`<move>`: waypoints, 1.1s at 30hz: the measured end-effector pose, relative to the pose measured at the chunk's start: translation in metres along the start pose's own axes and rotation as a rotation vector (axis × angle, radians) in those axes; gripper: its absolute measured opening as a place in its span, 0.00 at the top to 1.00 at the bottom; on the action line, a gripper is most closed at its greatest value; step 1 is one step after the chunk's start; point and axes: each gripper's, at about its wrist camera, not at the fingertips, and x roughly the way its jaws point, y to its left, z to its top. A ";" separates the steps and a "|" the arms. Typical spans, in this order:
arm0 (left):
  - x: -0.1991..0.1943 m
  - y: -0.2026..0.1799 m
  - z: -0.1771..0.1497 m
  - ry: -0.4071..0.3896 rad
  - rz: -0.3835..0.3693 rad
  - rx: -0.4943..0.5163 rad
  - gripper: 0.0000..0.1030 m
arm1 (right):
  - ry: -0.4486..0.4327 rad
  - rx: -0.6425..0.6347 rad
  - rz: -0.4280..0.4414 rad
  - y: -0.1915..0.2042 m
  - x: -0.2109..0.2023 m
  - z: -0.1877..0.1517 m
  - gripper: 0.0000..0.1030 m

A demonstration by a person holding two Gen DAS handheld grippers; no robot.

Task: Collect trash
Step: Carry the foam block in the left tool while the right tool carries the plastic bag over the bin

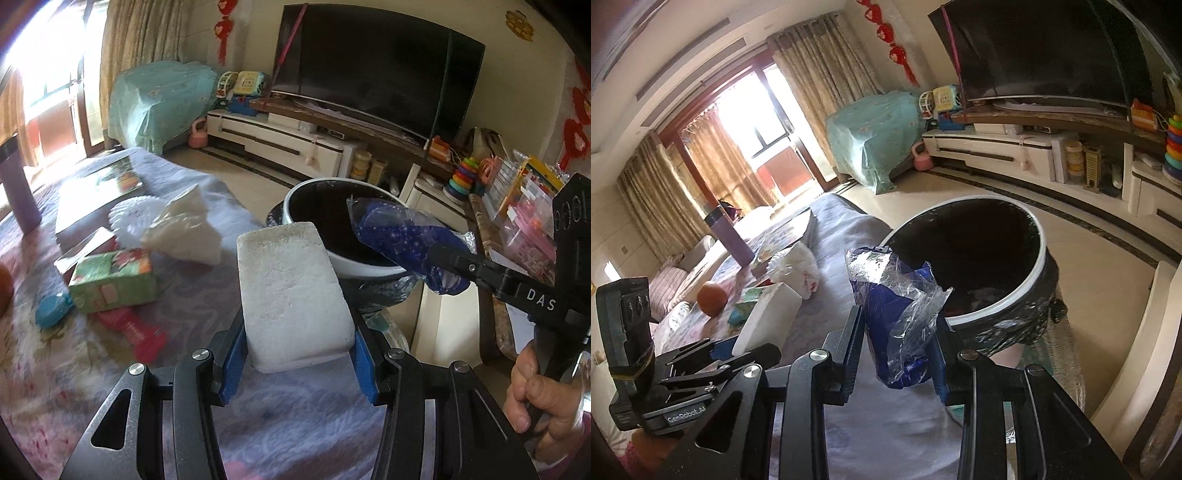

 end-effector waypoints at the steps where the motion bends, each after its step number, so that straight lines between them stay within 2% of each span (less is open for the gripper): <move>1: 0.003 -0.001 0.003 0.002 -0.004 0.001 0.53 | -0.001 0.004 -0.001 -0.001 0.000 0.001 0.68; 18: 0.059 -0.021 0.051 0.037 -0.036 0.022 0.53 | -0.009 0.010 -0.059 -0.034 0.007 0.035 0.68; 33: 0.102 -0.034 0.080 0.068 -0.019 0.042 0.52 | 0.018 0.005 -0.082 -0.047 0.028 0.055 0.68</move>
